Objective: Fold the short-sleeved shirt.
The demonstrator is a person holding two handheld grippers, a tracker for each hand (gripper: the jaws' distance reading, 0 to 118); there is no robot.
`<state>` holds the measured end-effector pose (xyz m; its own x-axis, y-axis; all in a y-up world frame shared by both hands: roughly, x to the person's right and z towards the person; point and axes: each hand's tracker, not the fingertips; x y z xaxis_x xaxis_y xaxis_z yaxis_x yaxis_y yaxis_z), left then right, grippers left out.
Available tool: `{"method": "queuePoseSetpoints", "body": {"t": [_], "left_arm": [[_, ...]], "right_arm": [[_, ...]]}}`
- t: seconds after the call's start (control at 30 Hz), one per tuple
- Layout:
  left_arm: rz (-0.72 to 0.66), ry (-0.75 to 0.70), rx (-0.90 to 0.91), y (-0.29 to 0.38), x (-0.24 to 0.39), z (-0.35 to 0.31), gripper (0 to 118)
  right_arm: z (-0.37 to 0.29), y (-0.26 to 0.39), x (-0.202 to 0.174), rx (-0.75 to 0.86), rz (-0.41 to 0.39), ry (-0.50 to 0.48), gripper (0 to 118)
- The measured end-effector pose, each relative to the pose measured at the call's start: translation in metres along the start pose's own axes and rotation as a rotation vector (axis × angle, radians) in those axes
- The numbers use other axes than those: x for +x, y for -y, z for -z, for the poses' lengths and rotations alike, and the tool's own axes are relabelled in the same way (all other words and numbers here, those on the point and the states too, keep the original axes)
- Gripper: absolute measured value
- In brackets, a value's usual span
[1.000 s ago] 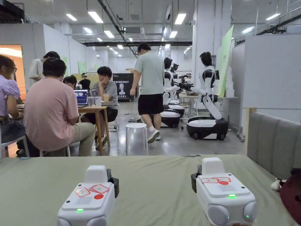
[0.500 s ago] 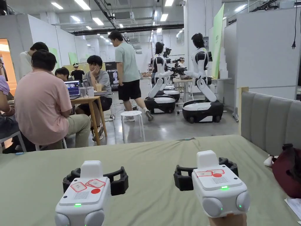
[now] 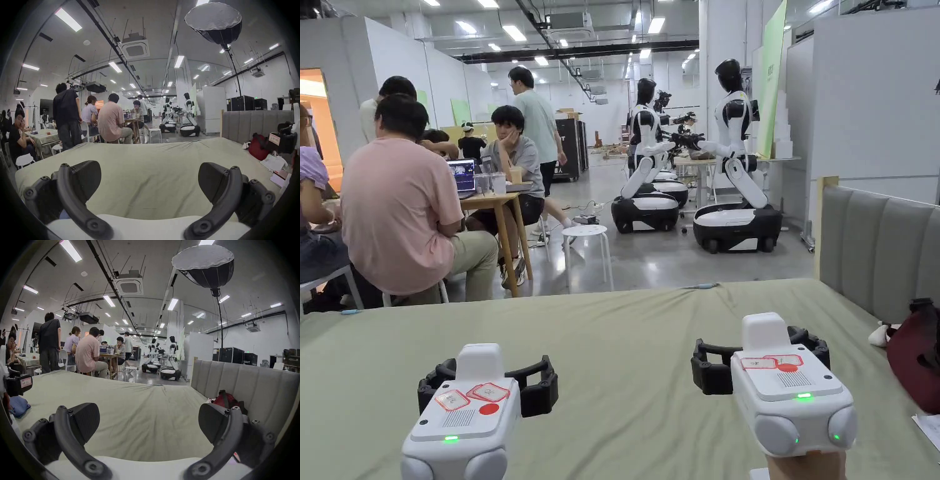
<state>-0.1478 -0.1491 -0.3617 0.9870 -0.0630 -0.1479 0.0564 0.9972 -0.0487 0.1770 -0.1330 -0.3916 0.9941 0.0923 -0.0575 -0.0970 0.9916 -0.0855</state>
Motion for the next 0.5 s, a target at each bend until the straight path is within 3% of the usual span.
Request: {"method": "queuePoseSetpoints", "body": {"t": [0.5], "left_arm": [[-0.011,-0.015,-0.007,0.002,-0.007,0.001,118]], "right_arm": [[-0.001,0.005,-0.011,0.007,-0.02,-0.017,118]]}}
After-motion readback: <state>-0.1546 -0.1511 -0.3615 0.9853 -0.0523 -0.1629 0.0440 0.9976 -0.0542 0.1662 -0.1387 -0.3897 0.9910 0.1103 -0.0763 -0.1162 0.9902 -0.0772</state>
